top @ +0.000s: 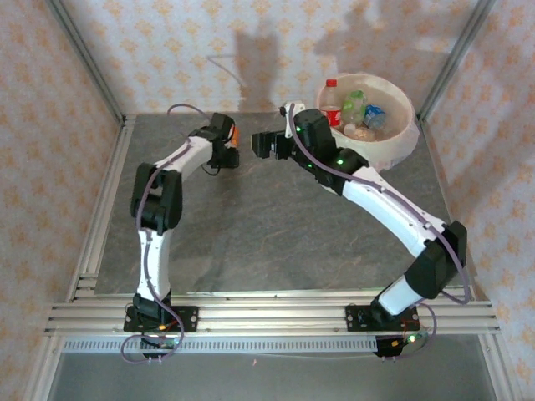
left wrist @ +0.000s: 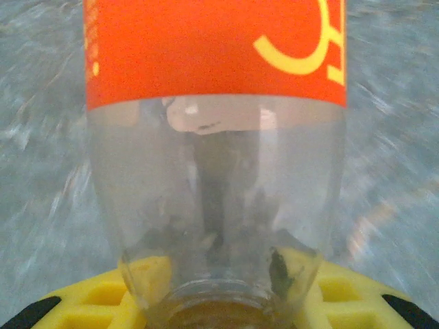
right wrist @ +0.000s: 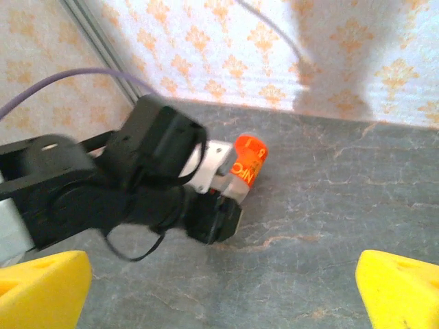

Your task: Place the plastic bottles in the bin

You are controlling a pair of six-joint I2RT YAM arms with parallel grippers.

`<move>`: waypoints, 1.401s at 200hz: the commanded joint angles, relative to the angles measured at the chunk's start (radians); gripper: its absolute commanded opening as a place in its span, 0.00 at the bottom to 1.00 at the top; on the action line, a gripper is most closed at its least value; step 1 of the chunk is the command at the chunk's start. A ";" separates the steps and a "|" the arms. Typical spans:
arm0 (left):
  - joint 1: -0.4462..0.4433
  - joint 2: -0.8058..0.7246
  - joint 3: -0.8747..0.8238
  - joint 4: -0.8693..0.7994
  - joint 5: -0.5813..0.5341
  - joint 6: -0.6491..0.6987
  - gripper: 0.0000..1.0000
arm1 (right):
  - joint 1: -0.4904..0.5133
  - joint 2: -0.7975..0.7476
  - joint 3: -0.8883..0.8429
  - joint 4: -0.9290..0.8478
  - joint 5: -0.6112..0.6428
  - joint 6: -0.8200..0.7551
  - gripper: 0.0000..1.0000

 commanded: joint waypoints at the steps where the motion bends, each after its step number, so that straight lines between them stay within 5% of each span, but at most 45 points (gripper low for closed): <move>1: -0.012 -0.216 -0.136 0.182 0.107 -0.043 0.11 | 0.002 -0.063 -0.017 -0.018 0.049 0.033 0.99; 13: -0.022 -0.316 -0.220 0.220 0.165 -0.063 0.10 | 0.000 -0.078 -0.018 -0.021 0.062 0.061 0.99; 20: -0.031 -0.366 -0.261 0.234 0.193 -0.073 0.00 | 0.000 -0.087 -0.019 -0.021 0.075 0.082 0.99; 50: -0.088 -0.555 -0.395 0.297 0.297 -0.092 0.00 | -0.020 -0.119 -0.009 -0.041 0.098 0.187 0.99; 104: -0.160 -0.787 -0.519 0.477 0.473 -0.149 0.00 | -0.129 -0.157 0.010 -0.029 -0.226 0.366 0.99; 158: -0.214 -0.810 -0.478 0.547 0.698 -0.162 0.00 | -0.170 -0.169 0.024 0.098 -0.504 0.405 0.99; 247: -0.266 -0.756 -0.411 0.568 0.788 -0.146 0.00 | -0.171 -0.100 0.096 0.014 -0.509 0.401 1.00; 280: -0.270 -0.744 -0.396 0.545 0.794 -0.128 0.00 | -0.171 -0.088 0.087 0.060 -0.542 0.448 0.74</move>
